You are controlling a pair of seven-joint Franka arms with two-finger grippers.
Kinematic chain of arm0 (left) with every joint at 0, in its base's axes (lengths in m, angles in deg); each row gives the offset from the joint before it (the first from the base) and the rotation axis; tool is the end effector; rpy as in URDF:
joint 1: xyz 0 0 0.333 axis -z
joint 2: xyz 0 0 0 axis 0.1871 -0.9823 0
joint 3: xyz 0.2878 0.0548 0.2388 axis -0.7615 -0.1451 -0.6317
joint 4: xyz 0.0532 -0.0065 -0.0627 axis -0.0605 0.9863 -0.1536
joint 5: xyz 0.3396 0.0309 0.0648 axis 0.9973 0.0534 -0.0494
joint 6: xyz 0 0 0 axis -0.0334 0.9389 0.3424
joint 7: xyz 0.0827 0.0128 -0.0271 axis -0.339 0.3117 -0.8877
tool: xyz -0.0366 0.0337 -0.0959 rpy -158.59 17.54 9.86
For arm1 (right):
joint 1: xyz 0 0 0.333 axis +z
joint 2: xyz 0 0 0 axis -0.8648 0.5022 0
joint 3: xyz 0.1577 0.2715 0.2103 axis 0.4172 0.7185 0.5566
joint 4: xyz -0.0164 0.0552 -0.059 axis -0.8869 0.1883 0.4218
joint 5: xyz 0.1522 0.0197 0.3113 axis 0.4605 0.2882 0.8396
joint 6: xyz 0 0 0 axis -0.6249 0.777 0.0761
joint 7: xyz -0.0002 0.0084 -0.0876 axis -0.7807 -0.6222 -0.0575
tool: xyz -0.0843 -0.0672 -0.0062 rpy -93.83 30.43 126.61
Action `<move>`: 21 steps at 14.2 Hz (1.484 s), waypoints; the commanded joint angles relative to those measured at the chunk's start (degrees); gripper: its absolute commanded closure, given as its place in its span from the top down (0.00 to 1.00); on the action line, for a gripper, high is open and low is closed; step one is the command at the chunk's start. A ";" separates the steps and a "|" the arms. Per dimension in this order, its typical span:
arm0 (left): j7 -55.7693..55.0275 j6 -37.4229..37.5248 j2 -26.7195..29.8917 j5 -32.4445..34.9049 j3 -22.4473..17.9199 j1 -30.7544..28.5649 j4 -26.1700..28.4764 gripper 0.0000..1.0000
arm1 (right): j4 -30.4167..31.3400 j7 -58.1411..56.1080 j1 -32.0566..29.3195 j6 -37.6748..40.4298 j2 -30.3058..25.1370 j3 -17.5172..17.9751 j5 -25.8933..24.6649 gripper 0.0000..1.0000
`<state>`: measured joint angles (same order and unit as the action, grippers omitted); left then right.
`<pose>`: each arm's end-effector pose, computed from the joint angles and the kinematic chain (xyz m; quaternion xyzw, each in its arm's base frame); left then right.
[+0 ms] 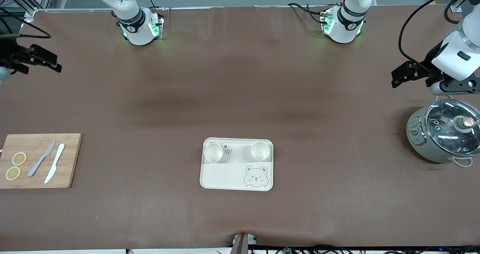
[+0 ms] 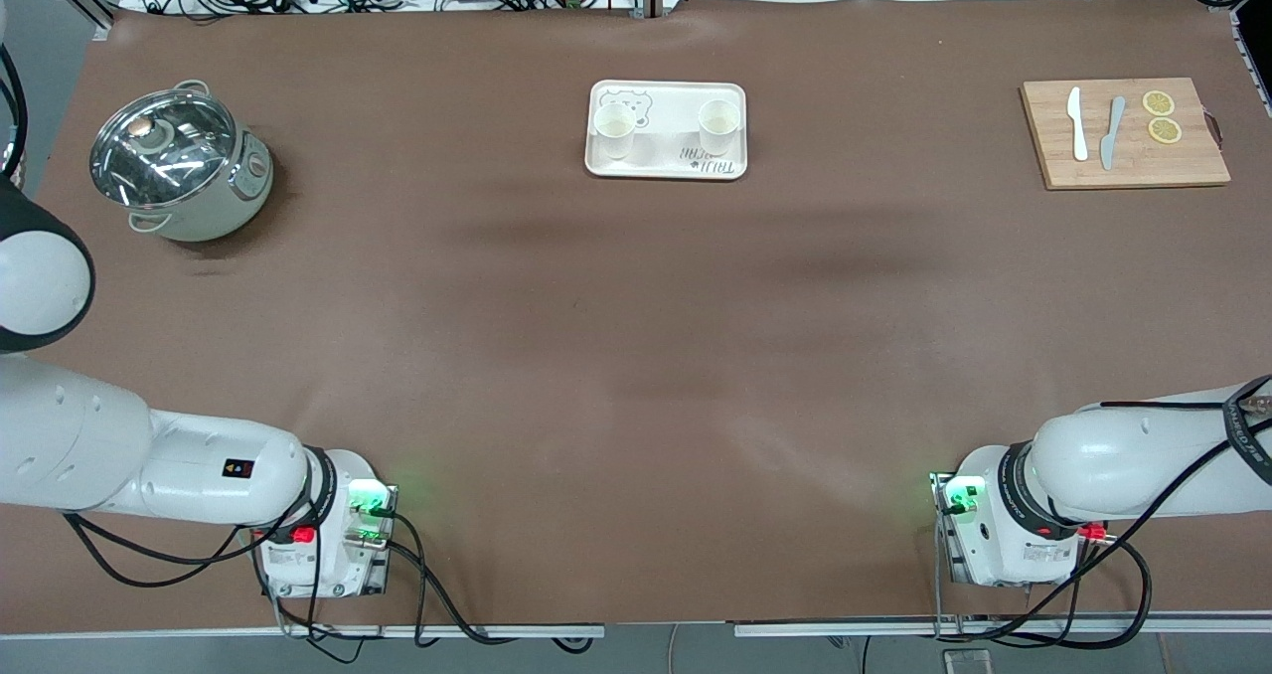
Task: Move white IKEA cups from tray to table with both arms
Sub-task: 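Reach the left gripper down to the white cup on the tray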
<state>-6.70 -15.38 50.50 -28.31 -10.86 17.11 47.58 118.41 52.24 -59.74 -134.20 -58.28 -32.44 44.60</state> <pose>0.5045 -0.0599 0.6801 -0.9999 -0.0077 0.0101 0.0064 0.4755 -0.0118 0.7006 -0.9984 -0.0112 0.0534 0.0176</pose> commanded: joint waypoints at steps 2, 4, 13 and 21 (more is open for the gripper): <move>0.38 0.58 -0.55 1.08 0.04 0.00 -2.12 1.00 | 0.49 -0.18 -0.65 0.35 -0.46 0.43 -0.65 1.00; 0.12 0.58 -0.90 1.26 0.04 0.35 -3.17 1.00 | 0.40 -0.18 -0.65 0.87 -0.37 0.43 -0.74 1.00; -12.76 -2.06 -13.55 1.87 3.29 9.04 -4.41 1.00 | -0.30 -0.70 -1.35 0.79 0.77 0.43 -1.00 1.00; -33.62 -16.45 -23.83 -3.04 3.47 16.44 -4.50 1.00 | -1.45 -0.61 -1.35 0.88 4.02 0.43 -2.84 1.00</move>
<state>-37.26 -28.80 29.93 -29.18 -7.30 33.33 44.74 118.23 52.24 -60.31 -133.76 -56.24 -32.54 43.45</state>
